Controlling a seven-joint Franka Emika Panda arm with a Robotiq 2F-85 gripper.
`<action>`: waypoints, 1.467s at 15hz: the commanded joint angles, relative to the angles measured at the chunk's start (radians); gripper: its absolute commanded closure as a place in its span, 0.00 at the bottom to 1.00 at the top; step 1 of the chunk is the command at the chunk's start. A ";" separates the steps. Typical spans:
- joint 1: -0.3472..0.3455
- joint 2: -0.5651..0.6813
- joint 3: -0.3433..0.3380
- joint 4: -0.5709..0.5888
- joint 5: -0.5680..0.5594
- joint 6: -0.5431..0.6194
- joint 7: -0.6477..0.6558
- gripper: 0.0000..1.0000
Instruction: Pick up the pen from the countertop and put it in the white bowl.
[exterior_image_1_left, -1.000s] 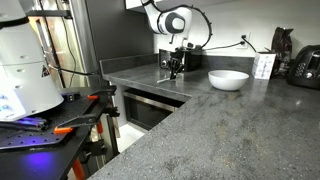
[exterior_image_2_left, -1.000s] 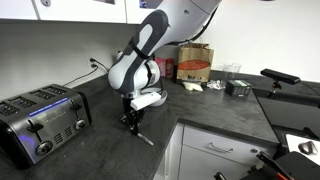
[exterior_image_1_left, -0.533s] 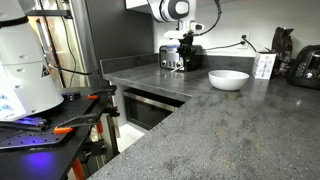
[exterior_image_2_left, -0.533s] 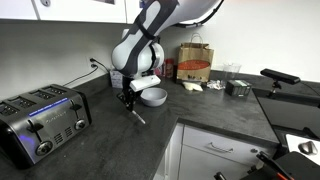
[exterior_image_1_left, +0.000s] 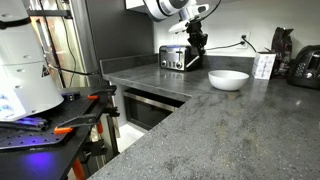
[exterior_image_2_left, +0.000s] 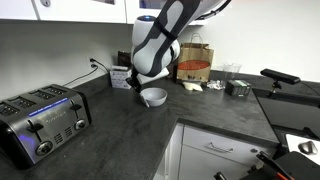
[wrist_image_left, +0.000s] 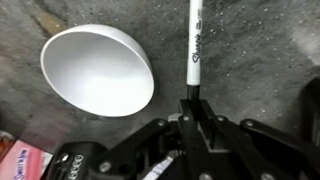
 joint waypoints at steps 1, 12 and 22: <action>0.111 -0.045 -0.128 -0.056 -0.120 0.051 0.169 0.96; 0.411 -0.023 -0.449 -0.021 -0.558 -0.027 0.631 0.96; 0.434 0.094 -0.489 0.061 -0.585 -0.124 0.639 0.96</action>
